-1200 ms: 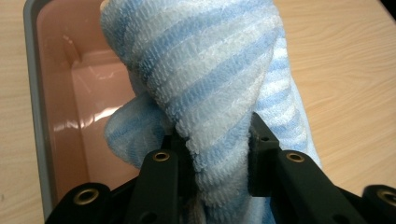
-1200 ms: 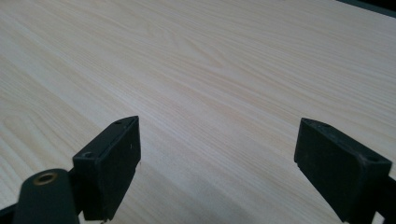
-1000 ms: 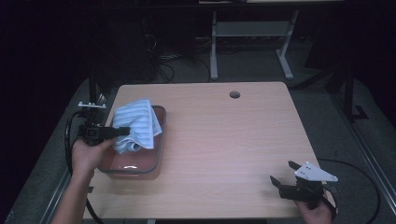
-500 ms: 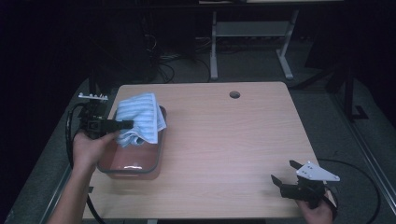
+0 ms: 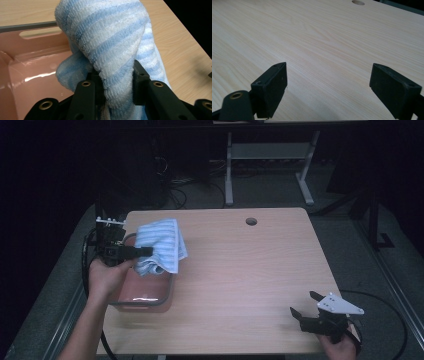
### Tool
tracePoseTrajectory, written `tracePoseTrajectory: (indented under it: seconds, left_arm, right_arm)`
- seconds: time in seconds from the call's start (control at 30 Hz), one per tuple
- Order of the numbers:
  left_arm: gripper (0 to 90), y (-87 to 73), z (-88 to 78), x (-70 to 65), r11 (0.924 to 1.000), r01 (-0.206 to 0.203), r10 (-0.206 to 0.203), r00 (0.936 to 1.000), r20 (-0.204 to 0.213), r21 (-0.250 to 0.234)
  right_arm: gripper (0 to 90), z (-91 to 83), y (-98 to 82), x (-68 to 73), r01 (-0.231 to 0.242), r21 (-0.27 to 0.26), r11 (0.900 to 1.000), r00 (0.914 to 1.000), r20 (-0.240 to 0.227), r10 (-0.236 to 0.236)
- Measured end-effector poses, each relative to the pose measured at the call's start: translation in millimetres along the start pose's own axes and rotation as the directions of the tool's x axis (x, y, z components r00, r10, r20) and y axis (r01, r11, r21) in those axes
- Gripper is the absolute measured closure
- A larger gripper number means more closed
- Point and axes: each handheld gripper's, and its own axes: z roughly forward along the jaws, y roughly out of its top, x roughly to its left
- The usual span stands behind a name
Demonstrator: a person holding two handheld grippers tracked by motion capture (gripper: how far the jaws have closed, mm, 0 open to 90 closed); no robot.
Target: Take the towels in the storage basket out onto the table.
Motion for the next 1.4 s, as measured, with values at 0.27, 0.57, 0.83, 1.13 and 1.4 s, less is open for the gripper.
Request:
tracePoseTrajectory:
  seconds: [0.27,0.57,0.83,1.13,1.4]
  left_arm:
    - [69.4,4.9,6.5,-9.1,0.9999,-0.016,0.016,0.9997,0.018,0.005]
    - [69.3,10.4,15.6,-19.2,0.9992,-0.037,0.036,0.9988,0.034,0.016]
    - [69.3,16.9,19.9,-29.8,0.998,-0.06,0.059,0.9973,0.043,0.019]
    - [69.3,24.9,30.1,-46.2,0.9959,-0.087,0.085,0.9942,0.065,0.025]
    - [69.4,31.9,40.5,-59.9,0.9935,-0.109,0.105,0.9909,0.084,0.033]
  right_arm:
    - [14.1,0.4,0.6,-0.1,0.0,0.0,1.0,1.0,-0.002,0.0]
    - [14.1,-0.1,0.6,-0.5,-0.003,0.001,1.0,1.0,-0.002,0.003]
    - [14.1,-0.7,0.7,-1.1,-0.002,-0.007,1.0,1.0,-0.002,0.002]
    - [14.1,-1.0,1.1,-0.8,-0.004,-0.008,1.0,1.0,-0.001,0.004]
    - [14.1,-2.5,0.9,-1.7,-0.002,-0.013,1.0,1.0,0.004,0.003]
